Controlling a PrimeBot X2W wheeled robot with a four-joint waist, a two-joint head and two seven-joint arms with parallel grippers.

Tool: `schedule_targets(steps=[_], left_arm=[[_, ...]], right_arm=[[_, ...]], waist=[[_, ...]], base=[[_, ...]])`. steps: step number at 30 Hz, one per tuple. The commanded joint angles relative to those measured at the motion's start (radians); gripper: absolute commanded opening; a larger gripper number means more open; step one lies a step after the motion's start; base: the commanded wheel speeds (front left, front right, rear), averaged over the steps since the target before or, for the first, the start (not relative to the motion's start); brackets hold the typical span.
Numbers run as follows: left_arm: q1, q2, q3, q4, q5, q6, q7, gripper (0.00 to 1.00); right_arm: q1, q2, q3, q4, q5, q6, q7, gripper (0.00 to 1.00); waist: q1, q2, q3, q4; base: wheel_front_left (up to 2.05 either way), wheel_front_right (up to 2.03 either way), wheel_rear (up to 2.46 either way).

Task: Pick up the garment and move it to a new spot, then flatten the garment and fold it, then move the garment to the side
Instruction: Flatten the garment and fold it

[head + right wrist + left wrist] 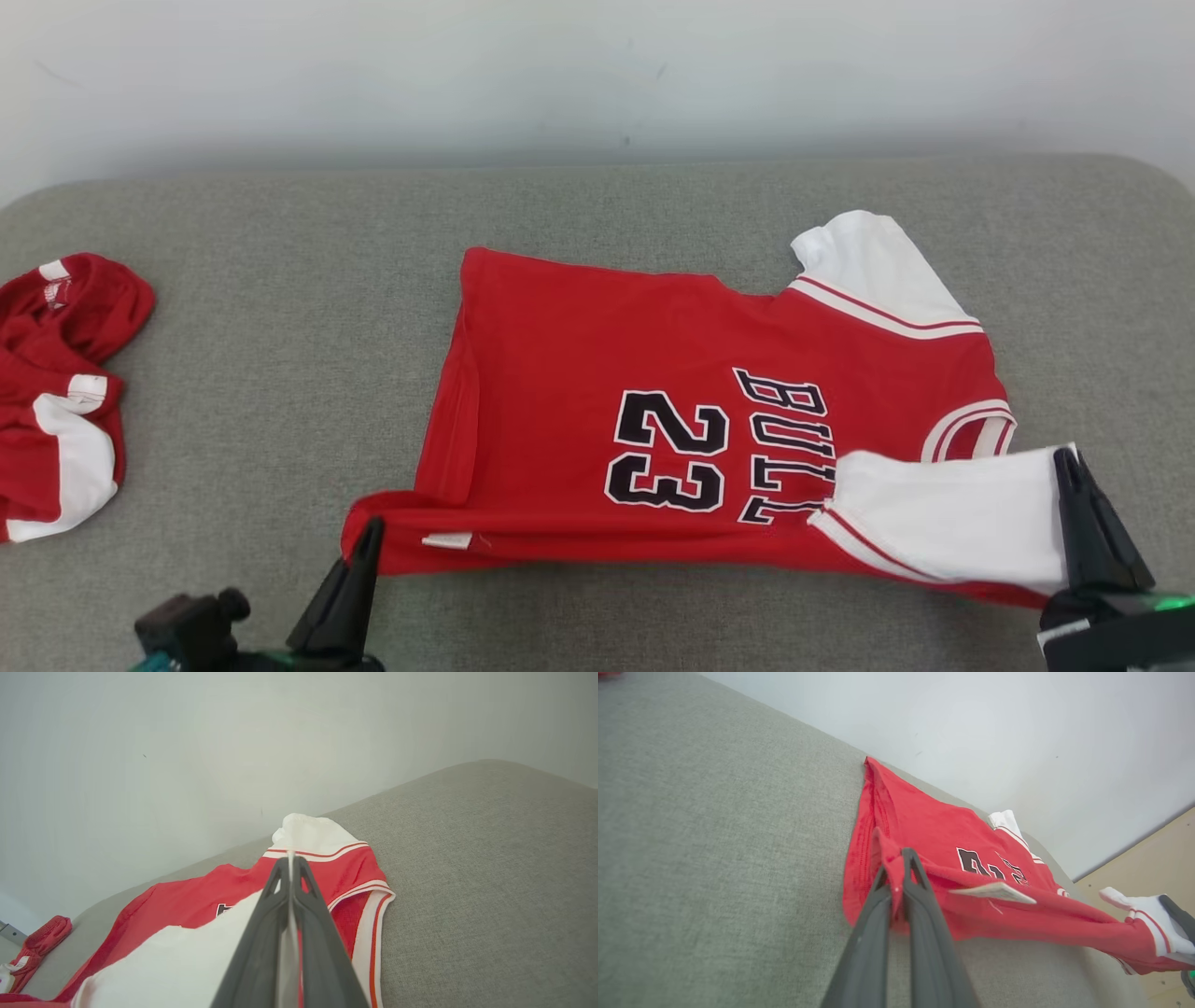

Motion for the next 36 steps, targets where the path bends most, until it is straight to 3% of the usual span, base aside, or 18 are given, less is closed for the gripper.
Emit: schedule_targets(steps=[1, 20, 28, 29, 30, 31, 32, 33, 36], left_arm=[[-0.02, 0.005, 0.0, 0.009, 0.013, -0.001, -0.005, 0.0], [-0.399, 0.017, -0.225, 0.319, 0.039, 0.0, -0.004, 0.0], [-0.469, 0.013, -0.255, 0.423, 0.058, 0.0, -0.004, 0.0], [-0.473, 0.011, -0.253, 0.432, 0.075, 0.0, -0.004, 0.0], [-0.478, 0.007, -0.25, 0.437, 0.093, 0.0, -0.004, 0.27], [-0.477, 0.001, -0.241, 0.445, 0.105, 0.0, -0.004, 0.83], [-0.477, 0.001, -0.241, 0.445, 0.105, 0.0, -0.004, 0.83], [-0.459, -0.01, -0.212, 0.455, 0.135, 0.0, -0.004, 1.0], [-0.415, -0.023, -0.173, 0.45, 0.176, 0.0, -0.004, 1.0]], right_arm=[[-0.019, -0.005, 0.002, 0.005, -0.008, 0.001, -0.002, 0.0], [-0.33, 0.005, 0.128, 0.293, -0.178, 0.001, -0.002, 0.0], [-0.408, 0.06, 0.092, 0.414, -0.268, 0.001, -0.002, 0.0], [-0.413, 0.065, 0.082, 0.422, -0.277, 0.001, -0.002, 0.27], [-0.415, 0.069, 0.074, 0.428, -0.287, 0.001, -0.002, 0.67], [-0.412, 0.075, 0.066, 0.432, -0.298, 0.001, -0.002, 1.0], [-0.412, 0.075, 0.066, 0.432, -0.298, 0.001, -0.002, 1.0], [-0.4, 0.083, 0.03, 0.443, -0.318, 0.001, -0.002, 1.0], [-0.374, 0.105, -0.039, 0.433, -0.351, 0.001, -0.002, 1.0]], waist=[[0.0, 0.0, 0.005, -0.004], [0.0, 0.0, 0.091, -0.055], [0.0, 0.0, 0.115, -0.07], [0.0, 0.0, 0.112, -0.069], [0.0, 0.0, 0.107, -0.067], [0.0, 0.0, 0.102, -0.066], [0.0, 0.0, 0.102, -0.066], [0.0, 0.0, 0.086, -0.063], [0.0, 0.0, 0.053, -0.058]], base=[[0.0, 0.0, 0.0], [0.0, 0.0, 0.0], [0.0, 0.0, 0.0], [0.0, 0.0, 0.0], [0.0, 0.0, 0.0], [0.0, 0.0, 0.0], [0.0, 0.0, 0.0], [0.0, 0.0, 0.0], [0.0, 0.0, 0.0]])
